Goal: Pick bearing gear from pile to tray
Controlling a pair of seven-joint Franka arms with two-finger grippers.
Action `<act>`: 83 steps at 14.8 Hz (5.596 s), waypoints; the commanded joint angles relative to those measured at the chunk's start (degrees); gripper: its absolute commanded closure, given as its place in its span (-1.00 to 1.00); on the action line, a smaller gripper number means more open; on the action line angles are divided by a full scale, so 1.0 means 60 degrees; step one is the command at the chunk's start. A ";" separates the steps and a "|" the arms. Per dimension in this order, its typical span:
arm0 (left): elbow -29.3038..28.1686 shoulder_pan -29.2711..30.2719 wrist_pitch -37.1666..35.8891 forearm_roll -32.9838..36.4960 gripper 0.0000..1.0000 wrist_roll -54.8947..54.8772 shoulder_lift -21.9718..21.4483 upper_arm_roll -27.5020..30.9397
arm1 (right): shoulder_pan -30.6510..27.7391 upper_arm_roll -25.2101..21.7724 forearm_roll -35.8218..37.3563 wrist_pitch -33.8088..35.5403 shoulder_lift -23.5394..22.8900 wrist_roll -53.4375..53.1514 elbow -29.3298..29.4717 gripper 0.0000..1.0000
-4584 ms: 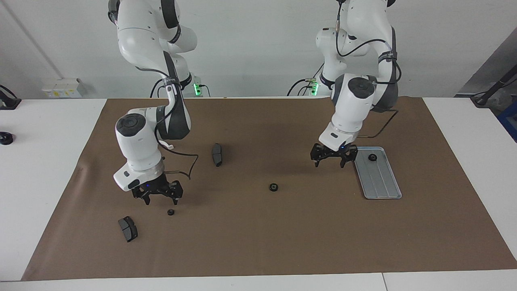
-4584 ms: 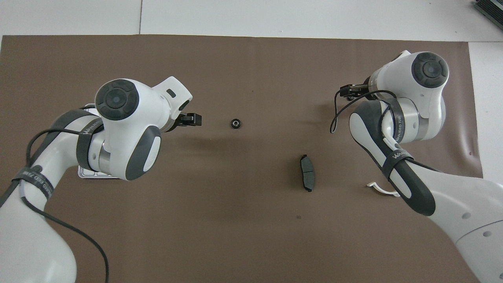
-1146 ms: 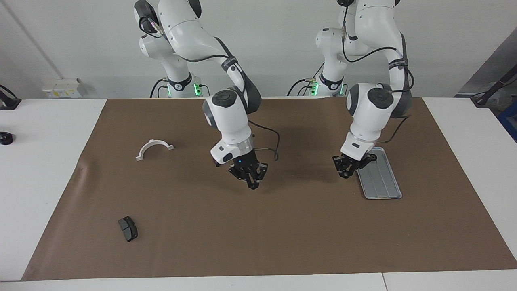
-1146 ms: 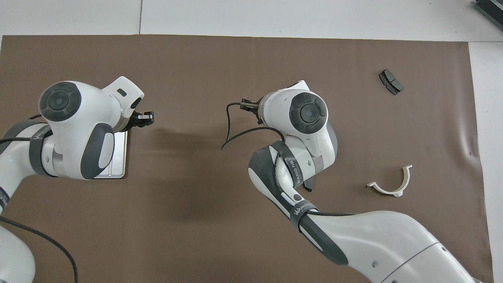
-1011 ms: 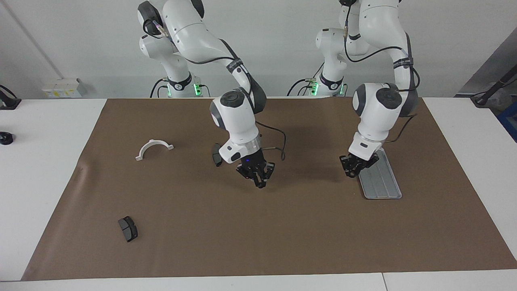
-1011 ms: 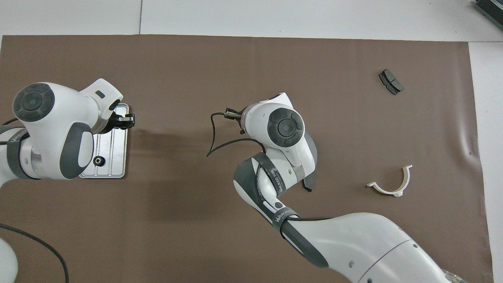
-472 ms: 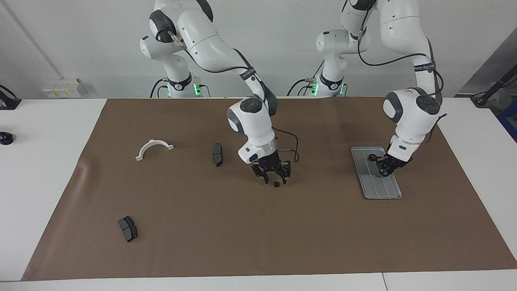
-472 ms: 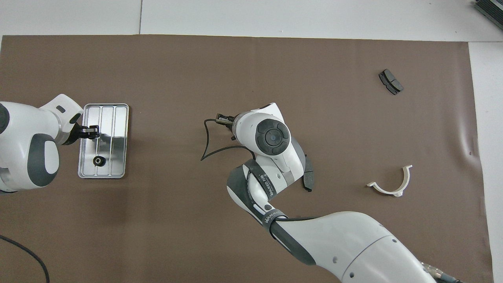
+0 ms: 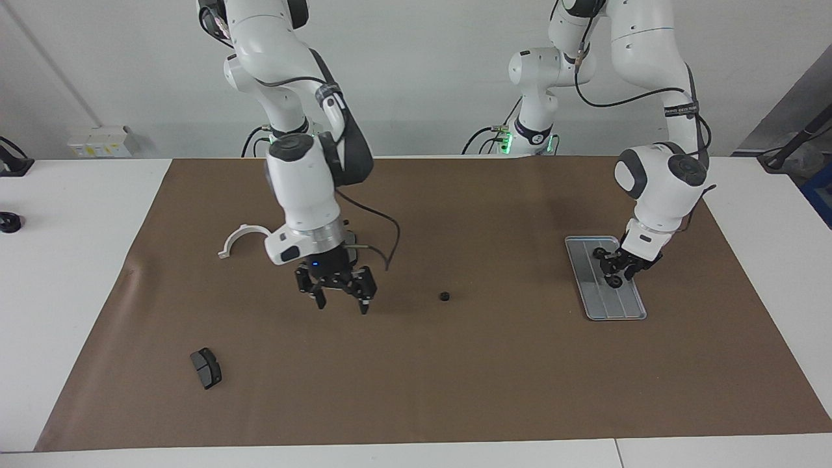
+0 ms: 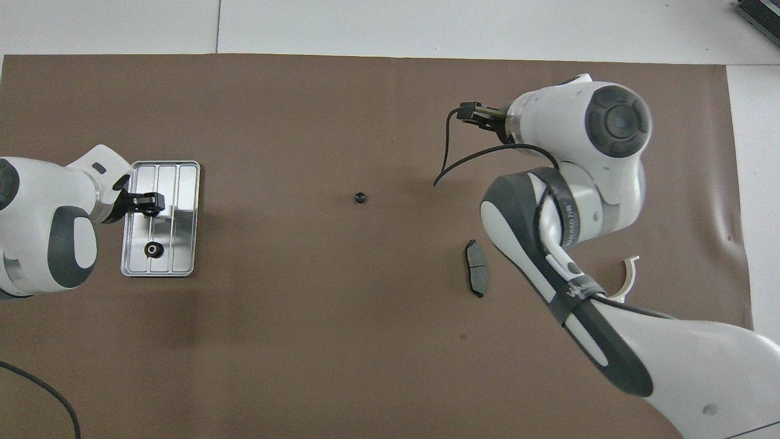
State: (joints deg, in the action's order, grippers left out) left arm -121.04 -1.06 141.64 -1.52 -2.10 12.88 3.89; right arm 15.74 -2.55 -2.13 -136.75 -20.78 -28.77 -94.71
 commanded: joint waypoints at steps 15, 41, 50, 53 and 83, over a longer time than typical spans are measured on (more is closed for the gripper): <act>0.3908 -0.3994 -0.2672 0.0238 -1.00 0.3157 0.1100 0.0040 | -0.2462 0.0162 -0.0053 0.7439 0.3331 0.3857 0.0625 -1.00; 0.3445 -0.5873 -0.0301 0.0458 -0.05 0.4686 0.2584 -0.0048 | -0.2667 0.0235 0.0239 0.8422 0.3507 0.3887 0.0801 -1.00; 0.3151 -0.6019 -0.0169 0.0444 0.16 0.4745 0.2453 -0.0048 | -0.2491 0.0235 0.0239 0.8261 0.3566 0.3960 0.0653 -1.00; 0.3151 -0.6004 -0.0373 0.0444 0.96 0.4730 0.2423 -0.0048 | -0.2506 0.0250 0.0239 0.8261 0.3566 0.3960 0.0653 -1.00; -0.0585 -0.0600 0.0620 0.0444 -0.64 0.1260 -0.0258 0.0055 | -0.2491 0.0235 0.0239 0.8261 0.3566 0.3960 0.0653 -1.00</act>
State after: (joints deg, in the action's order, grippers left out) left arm -124.13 -6.75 142.11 1.39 8.48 10.62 4.86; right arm 1.16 -1.40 -0.99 -87.15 0.59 -6.43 -90.73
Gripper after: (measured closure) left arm 0.714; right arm 0.000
